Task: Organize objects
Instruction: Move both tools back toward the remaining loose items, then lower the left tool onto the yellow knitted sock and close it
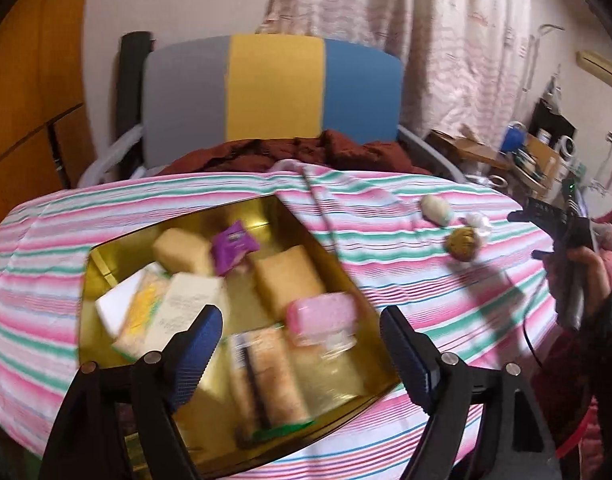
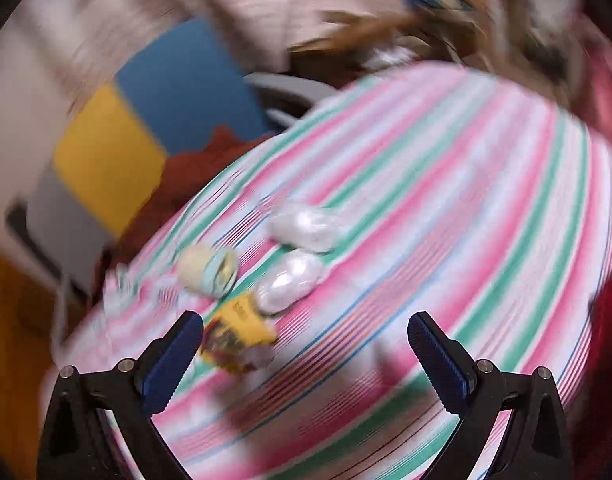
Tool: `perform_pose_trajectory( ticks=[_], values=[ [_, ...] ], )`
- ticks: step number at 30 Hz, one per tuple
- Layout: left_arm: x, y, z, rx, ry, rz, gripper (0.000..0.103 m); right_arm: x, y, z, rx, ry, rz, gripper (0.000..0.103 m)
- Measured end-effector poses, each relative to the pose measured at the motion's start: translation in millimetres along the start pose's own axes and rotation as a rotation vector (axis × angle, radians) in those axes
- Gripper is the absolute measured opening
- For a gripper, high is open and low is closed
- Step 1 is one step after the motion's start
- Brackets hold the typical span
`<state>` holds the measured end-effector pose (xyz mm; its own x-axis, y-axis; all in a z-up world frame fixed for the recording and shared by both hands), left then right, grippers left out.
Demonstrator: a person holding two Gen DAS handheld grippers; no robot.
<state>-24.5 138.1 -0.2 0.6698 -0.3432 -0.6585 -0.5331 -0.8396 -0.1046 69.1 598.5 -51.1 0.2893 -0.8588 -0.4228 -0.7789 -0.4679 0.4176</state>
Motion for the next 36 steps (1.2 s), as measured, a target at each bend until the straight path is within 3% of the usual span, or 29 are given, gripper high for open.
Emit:
perform_pose_trajectory(
  ticks=[3, 15, 28, 36],
  values=[
    [-12.0, -24.4, 13.6, 0.061, 0.029, 0.033, 0.083, -3.2, -14.7, -0.7, 0.017, 0.000, 0.067, 0.103],
    [-51.1, -136.7, 75.4, 0.170, 0.096, 0.223, 0.084, -2.2, -16.2, -8.2, -0.080, 0.005, 0.105, 0.103],
    [-89.7, -212.8, 165.8, 0.313, 0.217, 0.243, 0.083, -1.9, -17.4, -9.7, -0.165, 0.011, 0.140, 0.103],
    [-102.3, -252.7, 209.9, 0.316, 0.242, 0.283, 0.083, -3.2, -22.6, -5.1, -0.195, 0.034, 0.174, 0.103]
  ],
)
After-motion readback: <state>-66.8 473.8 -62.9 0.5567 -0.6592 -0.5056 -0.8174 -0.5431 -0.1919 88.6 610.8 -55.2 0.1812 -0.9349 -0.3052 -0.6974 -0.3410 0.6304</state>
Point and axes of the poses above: each gripper's, at about its wrist camera, not at the fingertips, and z roughly the way its jaws point, y to its left, x to its underside, the point moved 3 cm from there along z, roughly the way its jaws point, and after that the axes turned 5 degrees about y, right-handed, at the moved point
